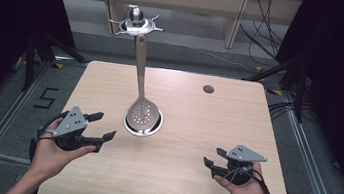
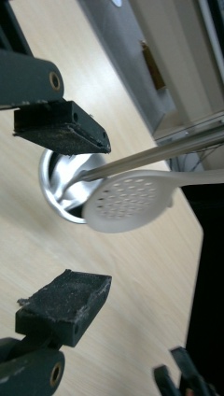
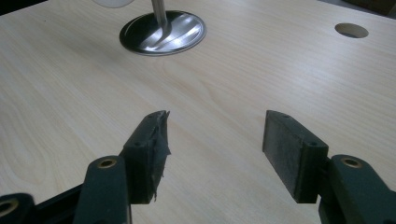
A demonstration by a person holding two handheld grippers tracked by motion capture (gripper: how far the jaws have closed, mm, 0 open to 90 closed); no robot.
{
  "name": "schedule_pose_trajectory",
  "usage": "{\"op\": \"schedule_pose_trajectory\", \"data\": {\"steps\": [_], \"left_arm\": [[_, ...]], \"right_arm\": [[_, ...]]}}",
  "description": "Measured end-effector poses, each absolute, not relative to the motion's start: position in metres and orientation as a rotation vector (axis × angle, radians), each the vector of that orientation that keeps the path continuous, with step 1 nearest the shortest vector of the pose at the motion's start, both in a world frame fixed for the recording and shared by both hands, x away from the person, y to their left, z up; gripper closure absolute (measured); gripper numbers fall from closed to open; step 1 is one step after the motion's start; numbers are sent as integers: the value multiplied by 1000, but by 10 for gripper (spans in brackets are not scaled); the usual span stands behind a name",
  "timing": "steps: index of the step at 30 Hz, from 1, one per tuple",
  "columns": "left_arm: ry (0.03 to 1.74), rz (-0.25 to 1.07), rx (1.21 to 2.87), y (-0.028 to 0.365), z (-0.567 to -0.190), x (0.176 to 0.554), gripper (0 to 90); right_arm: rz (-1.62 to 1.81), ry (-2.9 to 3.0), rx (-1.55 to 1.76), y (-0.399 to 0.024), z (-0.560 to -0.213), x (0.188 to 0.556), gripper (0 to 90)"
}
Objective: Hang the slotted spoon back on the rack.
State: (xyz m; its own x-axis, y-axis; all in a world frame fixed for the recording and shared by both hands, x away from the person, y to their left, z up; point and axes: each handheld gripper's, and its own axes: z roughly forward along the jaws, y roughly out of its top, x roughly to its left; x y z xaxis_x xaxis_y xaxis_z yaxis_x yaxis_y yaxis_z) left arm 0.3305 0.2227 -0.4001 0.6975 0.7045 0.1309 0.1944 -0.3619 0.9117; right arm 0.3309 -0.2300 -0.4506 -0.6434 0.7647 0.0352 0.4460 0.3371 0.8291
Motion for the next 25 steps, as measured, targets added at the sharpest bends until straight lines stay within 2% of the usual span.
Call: {"op": "schedule_pose_trajectory", "data": {"steps": [10, 13, 25], "left_arm": [[798, 584, 1965, 225, -466, 329, 298], [805, 575, 2006, 226, -471, 330, 300], [873, 498, 1991, 234, -477, 334, 301]], "right_arm": [[1217, 2260, 1060, -231, -452, 332, 407], [1212, 2256, 1050, -233, -452, 332, 406], [1230, 2265, 1049, -234, -455, 333, 398]]}}
